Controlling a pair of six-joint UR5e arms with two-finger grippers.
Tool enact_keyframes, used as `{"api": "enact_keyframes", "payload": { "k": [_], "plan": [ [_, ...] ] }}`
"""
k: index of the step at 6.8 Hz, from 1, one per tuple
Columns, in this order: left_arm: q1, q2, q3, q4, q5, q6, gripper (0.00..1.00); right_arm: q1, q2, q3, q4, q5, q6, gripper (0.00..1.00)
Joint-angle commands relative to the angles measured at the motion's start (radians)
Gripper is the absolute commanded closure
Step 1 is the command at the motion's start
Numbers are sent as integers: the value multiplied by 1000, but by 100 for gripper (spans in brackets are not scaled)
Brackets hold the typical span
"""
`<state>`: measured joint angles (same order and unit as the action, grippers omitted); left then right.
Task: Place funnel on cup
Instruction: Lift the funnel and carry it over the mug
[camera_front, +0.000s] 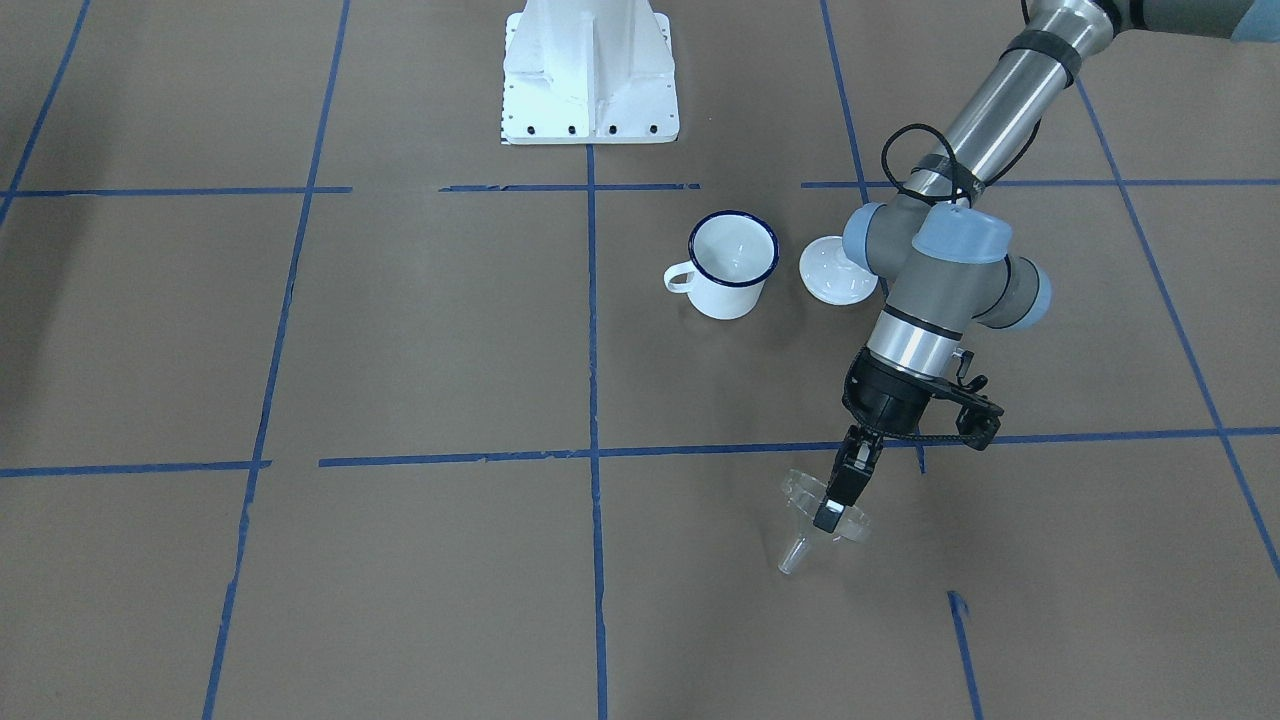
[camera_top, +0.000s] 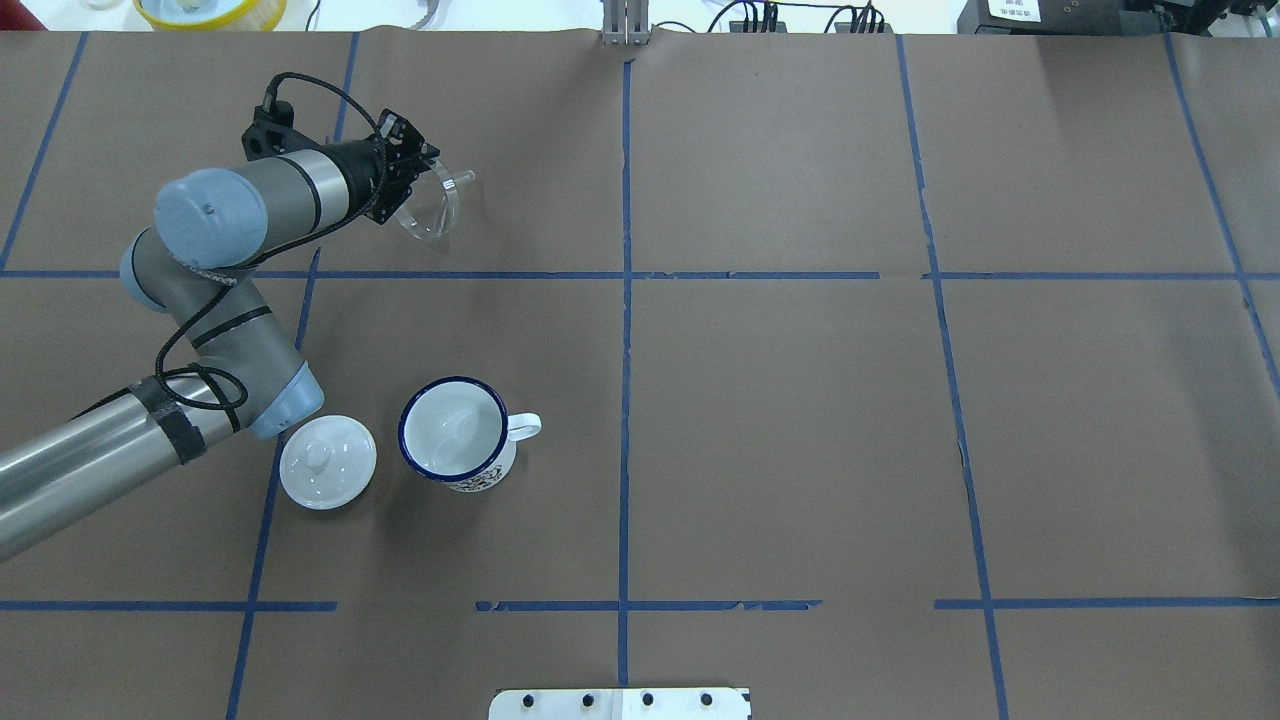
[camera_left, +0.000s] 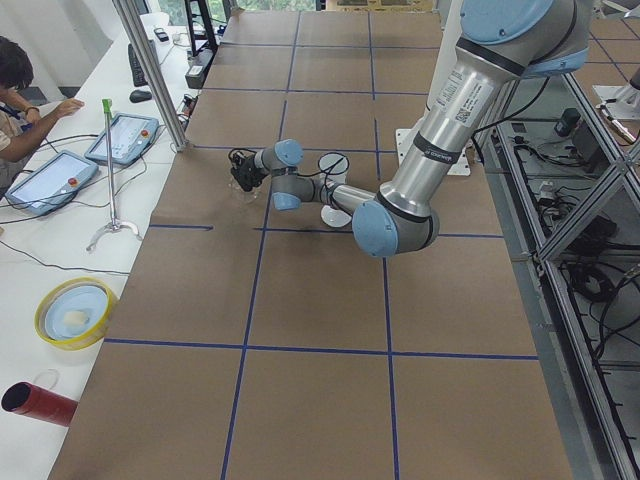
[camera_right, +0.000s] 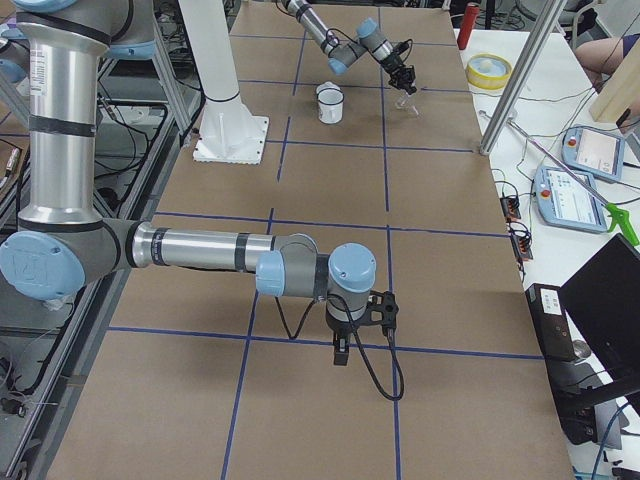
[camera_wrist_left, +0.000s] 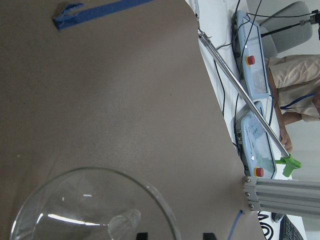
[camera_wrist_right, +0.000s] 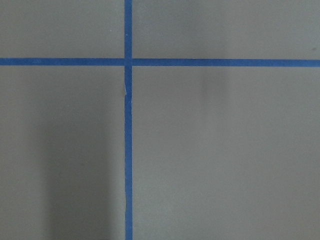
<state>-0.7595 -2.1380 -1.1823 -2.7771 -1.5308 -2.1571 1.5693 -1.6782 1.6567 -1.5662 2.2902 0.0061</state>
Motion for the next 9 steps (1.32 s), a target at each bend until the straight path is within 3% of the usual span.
{"api": "enact_keyframes", "payload": {
  "k": [1, 2, 4, 6, 7, 9],
  "plan": [
    [-17, 1, -57, 2, -5, 40, 100, 0, 0, 0, 0, 0, 0, 0],
    [-29, 12, -177, 58, -46, 55, 100, 0, 0, 0, 0, 0, 0, 0],
    [-26, 26, -462, 466, -64, 56, 100, 0, 0, 0, 0, 0, 0, 0],
    [-20, 9, -685, 942, -200, 56, 100, 0, 0, 0, 0, 0, 0, 0],
    [-6, -15, -750, 1135, -230, 68, 100, 0, 0, 0, 0, 0, 0, 0],
    [69, -104, -775, 1496, -282, 115, 100, 0, 0, 0, 0, 0, 0, 0]
  ]
}}
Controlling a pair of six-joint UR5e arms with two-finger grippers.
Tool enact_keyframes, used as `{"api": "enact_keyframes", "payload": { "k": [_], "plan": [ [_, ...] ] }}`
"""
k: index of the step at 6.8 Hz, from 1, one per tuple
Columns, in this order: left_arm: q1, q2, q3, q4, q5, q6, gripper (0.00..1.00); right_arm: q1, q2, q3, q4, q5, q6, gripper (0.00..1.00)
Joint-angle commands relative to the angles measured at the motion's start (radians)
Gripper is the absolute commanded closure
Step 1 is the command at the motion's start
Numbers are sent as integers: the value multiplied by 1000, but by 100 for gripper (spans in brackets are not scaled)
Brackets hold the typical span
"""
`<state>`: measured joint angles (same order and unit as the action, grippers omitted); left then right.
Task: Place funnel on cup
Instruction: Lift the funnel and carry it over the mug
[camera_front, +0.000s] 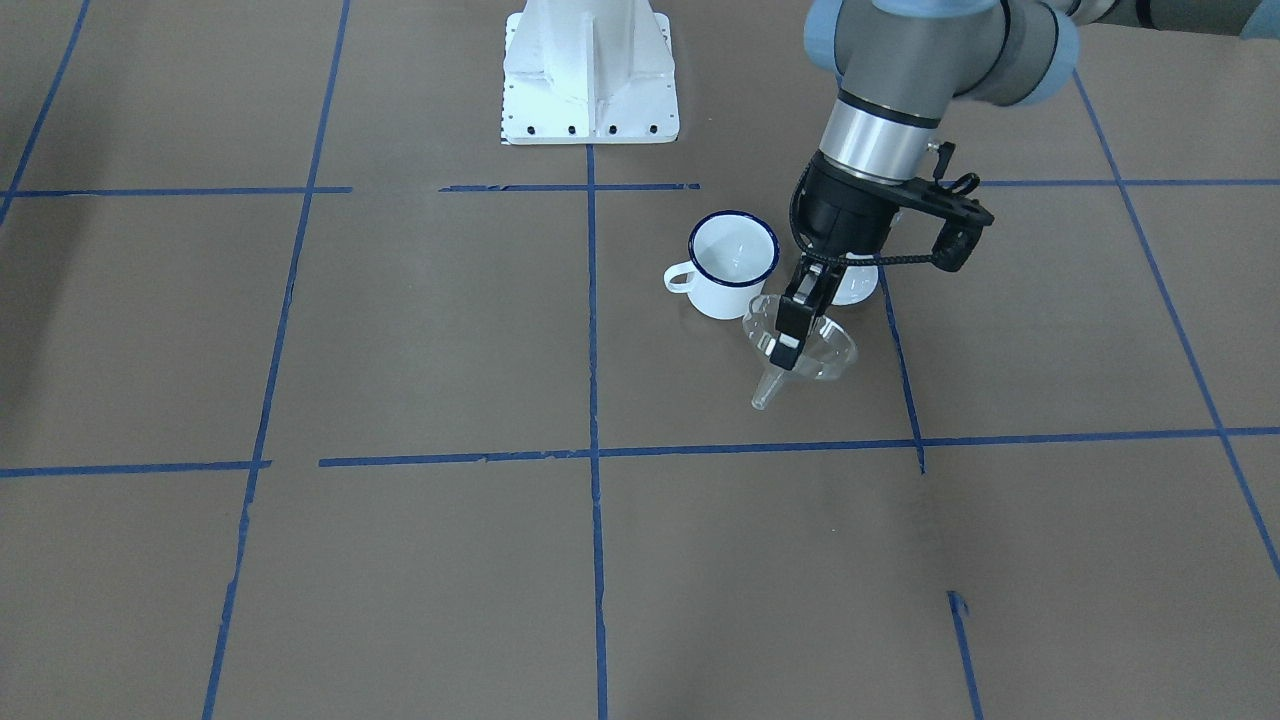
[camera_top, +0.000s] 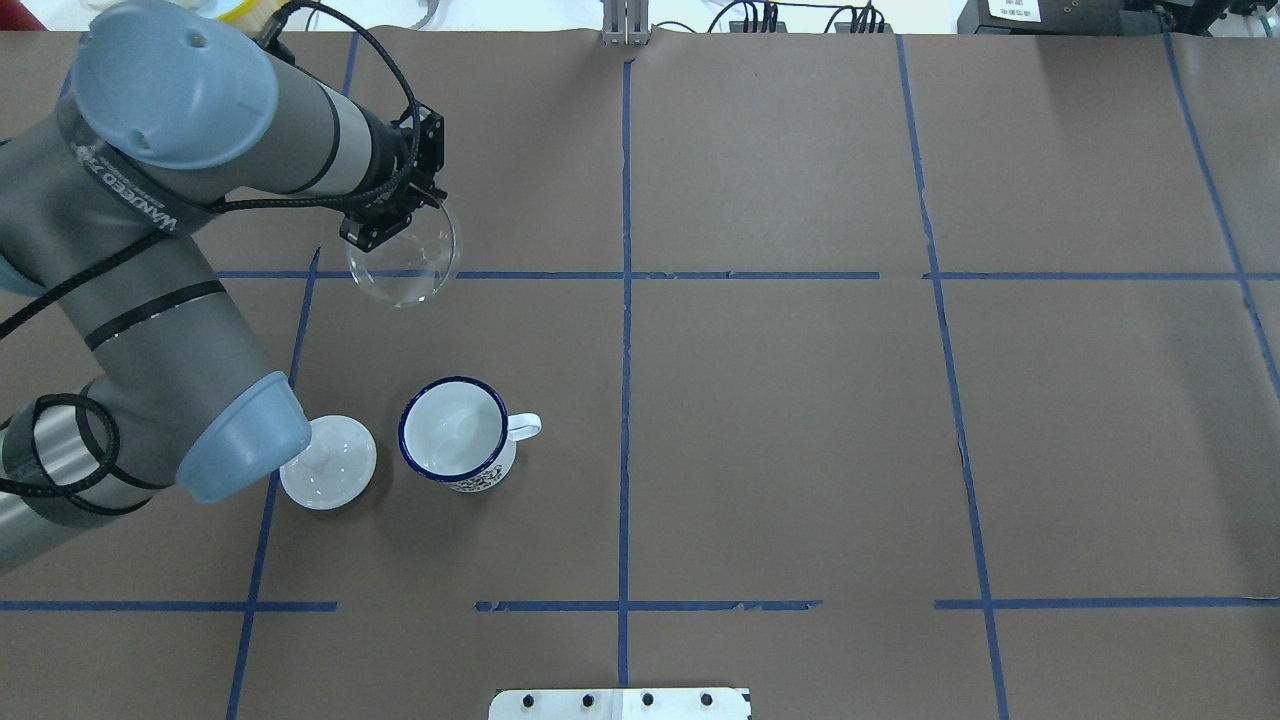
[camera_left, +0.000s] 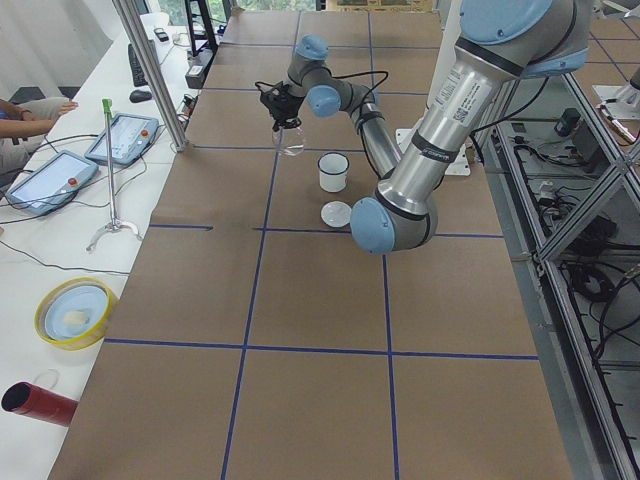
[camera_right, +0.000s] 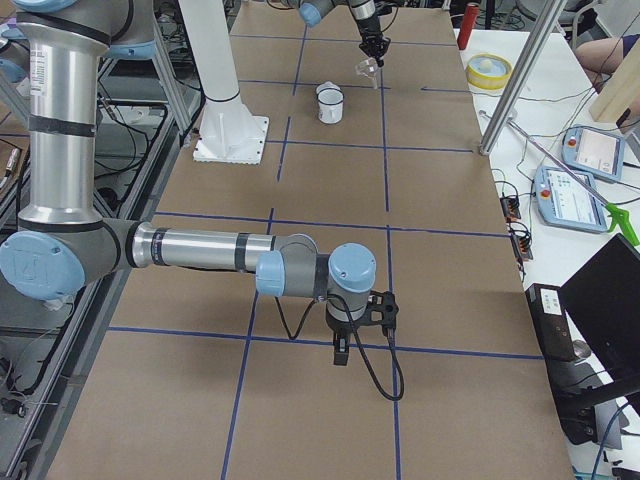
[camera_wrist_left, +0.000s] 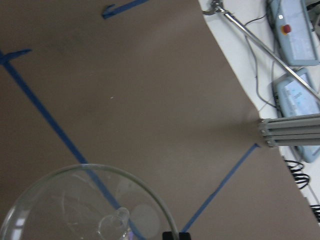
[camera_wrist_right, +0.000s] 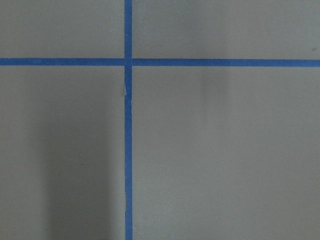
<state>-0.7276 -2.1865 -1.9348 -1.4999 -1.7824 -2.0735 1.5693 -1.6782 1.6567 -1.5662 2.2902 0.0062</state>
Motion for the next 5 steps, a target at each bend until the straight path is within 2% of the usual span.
{"api": "enact_keyframes", "payload": {
  "k": [1, 2, 5],
  "plan": [
    [49, -84, -23, 304, -88, 65, 100, 0, 0, 0, 0, 0, 0, 0],
    [57, -84, -21, 308, -162, 70, 100, 0, 0, 0, 0, 0, 0, 0],
    [128, -84, 8, 306, -183, 70, 100, 0, 0, 0, 0, 0, 0, 0]
  ]
}}
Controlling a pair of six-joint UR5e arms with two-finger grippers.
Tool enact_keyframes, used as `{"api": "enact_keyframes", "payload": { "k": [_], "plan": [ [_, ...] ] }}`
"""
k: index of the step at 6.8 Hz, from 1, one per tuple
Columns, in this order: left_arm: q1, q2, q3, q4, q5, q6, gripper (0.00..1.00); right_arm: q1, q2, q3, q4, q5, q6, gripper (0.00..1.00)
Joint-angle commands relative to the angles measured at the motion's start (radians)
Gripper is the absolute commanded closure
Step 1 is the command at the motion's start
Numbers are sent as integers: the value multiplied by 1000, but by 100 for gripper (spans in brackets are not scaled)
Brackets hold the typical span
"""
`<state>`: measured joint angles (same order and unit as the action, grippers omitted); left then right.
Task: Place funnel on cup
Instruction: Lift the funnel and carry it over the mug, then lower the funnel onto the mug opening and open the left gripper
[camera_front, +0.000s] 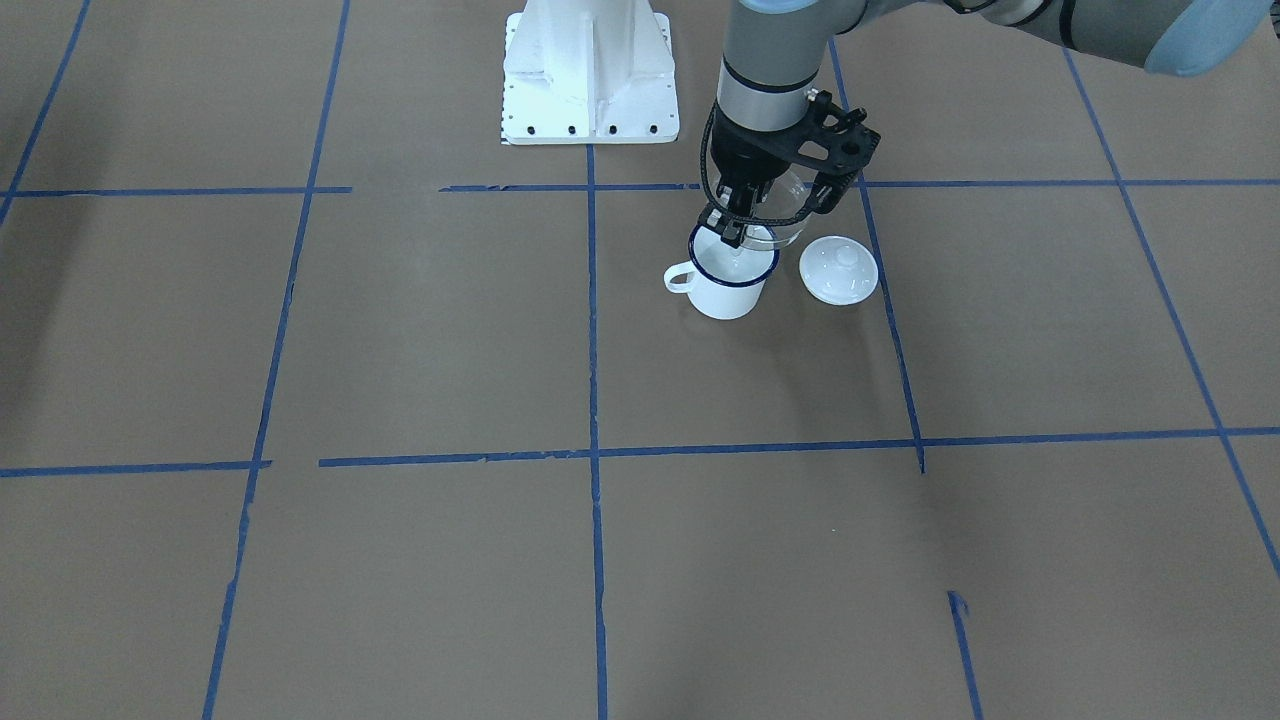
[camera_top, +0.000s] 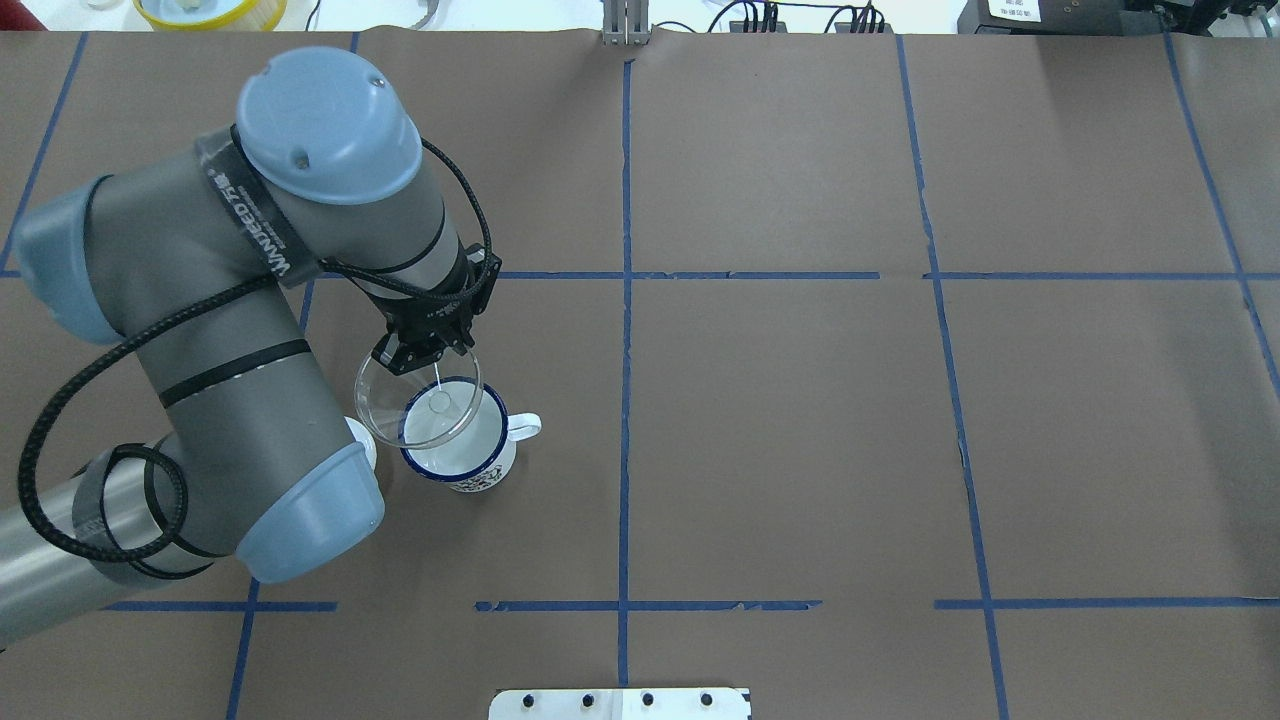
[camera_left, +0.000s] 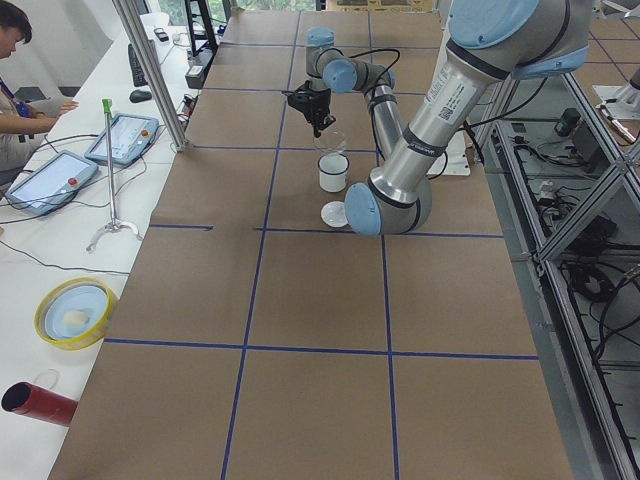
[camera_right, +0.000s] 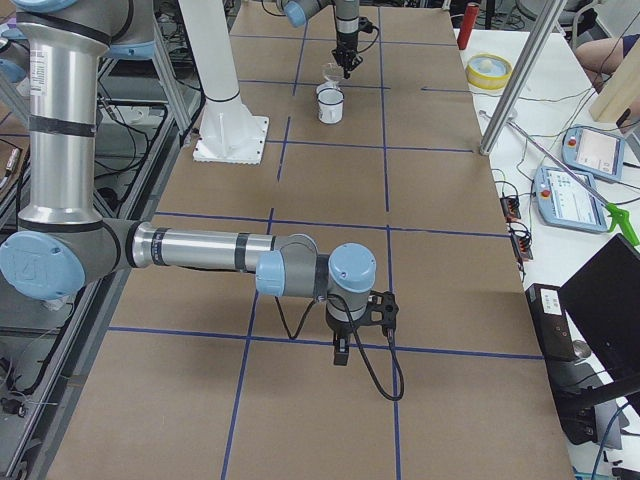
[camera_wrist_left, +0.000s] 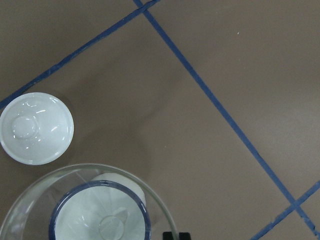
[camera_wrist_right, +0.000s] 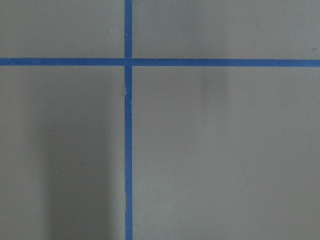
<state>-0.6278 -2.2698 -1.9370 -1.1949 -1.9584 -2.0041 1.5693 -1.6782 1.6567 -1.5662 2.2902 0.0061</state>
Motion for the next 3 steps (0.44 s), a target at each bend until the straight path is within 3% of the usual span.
{"api": "enact_keyframes", "payload": {
  "k": [1, 3],
  "plan": [
    [42, 1, 38, -3, -7, 1, 100, 0, 0, 0, 0, 0, 0, 0],
    [57, -5, 82, -11, 3, 40, 100, 0, 0, 0, 0, 0, 0, 0]
  ]
}}
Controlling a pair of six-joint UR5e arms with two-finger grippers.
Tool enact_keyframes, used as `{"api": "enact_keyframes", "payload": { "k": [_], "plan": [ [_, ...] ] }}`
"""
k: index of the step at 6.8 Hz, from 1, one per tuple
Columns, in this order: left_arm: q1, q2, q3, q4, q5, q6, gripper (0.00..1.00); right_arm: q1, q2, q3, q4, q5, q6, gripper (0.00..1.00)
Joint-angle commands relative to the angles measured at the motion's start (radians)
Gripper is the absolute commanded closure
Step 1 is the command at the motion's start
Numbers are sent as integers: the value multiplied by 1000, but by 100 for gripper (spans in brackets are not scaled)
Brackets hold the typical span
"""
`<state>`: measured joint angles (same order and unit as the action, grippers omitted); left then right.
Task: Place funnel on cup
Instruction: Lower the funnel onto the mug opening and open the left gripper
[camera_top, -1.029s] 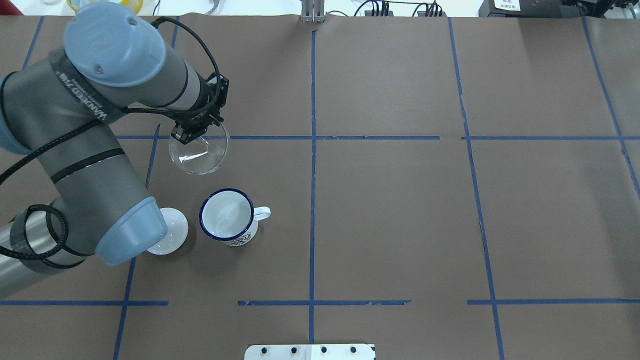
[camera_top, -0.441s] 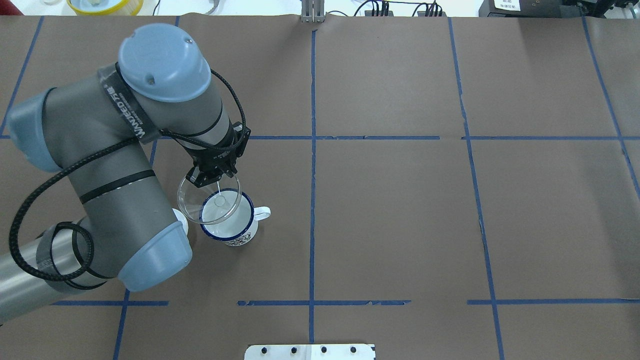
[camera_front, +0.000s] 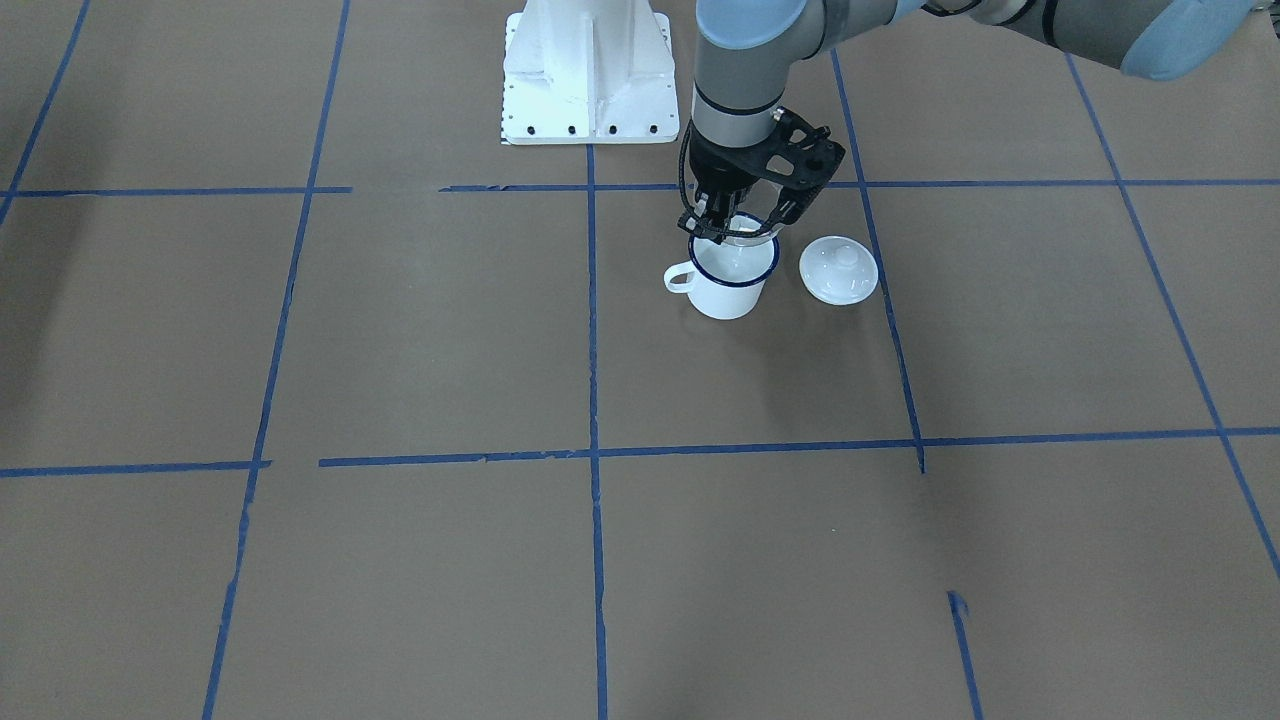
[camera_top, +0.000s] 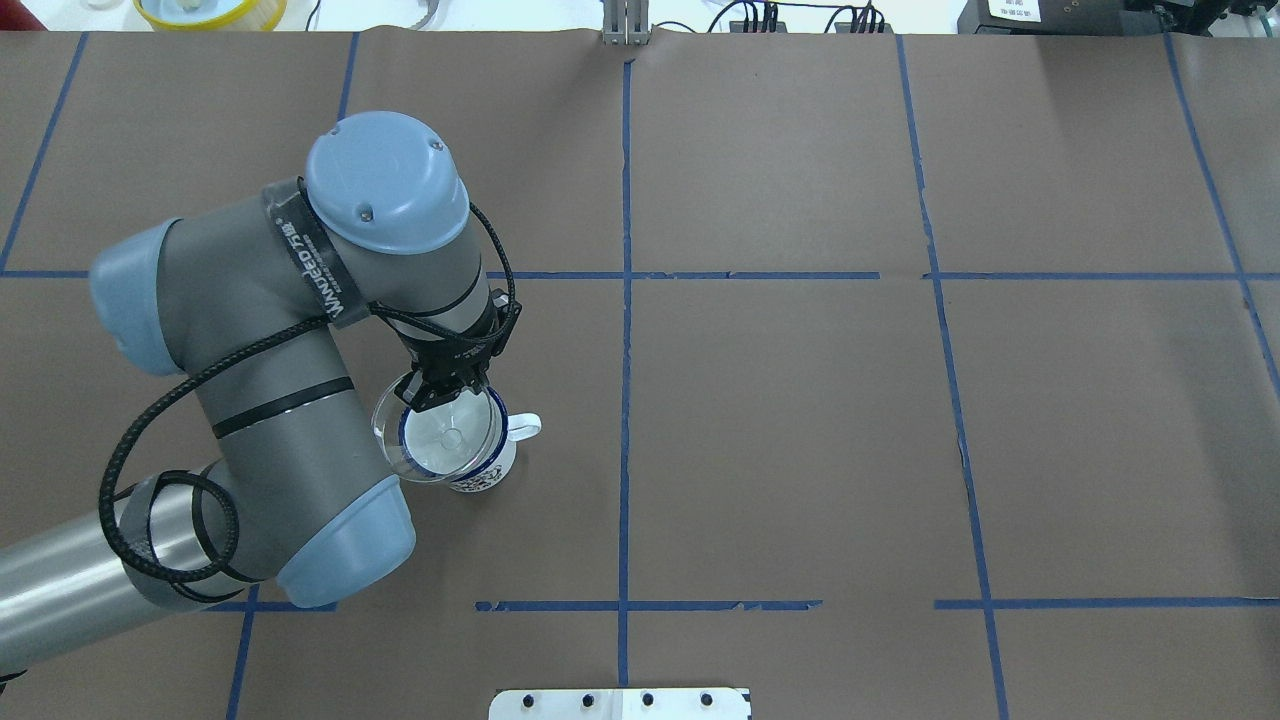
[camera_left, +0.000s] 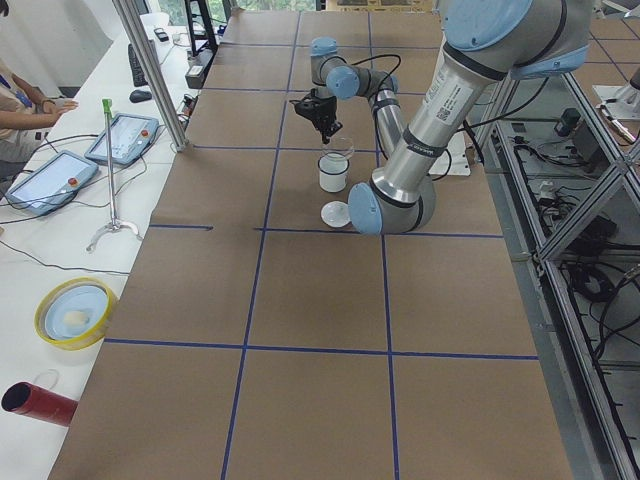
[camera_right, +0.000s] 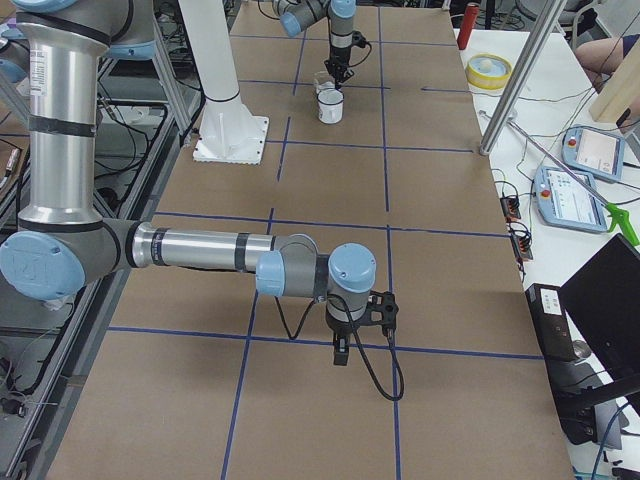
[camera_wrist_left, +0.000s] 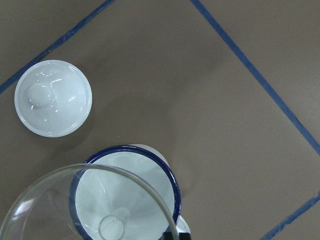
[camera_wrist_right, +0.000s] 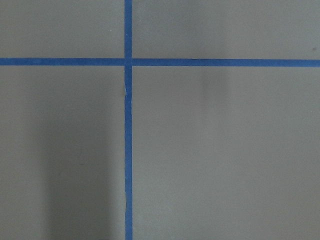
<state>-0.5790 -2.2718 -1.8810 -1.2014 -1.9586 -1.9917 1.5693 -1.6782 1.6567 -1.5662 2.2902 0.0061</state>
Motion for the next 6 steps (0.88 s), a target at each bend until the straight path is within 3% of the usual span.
{"api": "enact_keyframes", "payload": {
  "k": [1, 3, 6],
  "plan": [
    [8, -8, 49, -7, 4, 56, 100, 0, 0, 0, 0, 0, 0, 0],
    [7, -11, 112, -64, 4, 57, 100, 0, 0, 0, 0, 0, 0, 0],
    [8, -17, 111, -63, 7, 59, 100, 0, 0, 0, 0, 0, 0, 0]
  ]
}}
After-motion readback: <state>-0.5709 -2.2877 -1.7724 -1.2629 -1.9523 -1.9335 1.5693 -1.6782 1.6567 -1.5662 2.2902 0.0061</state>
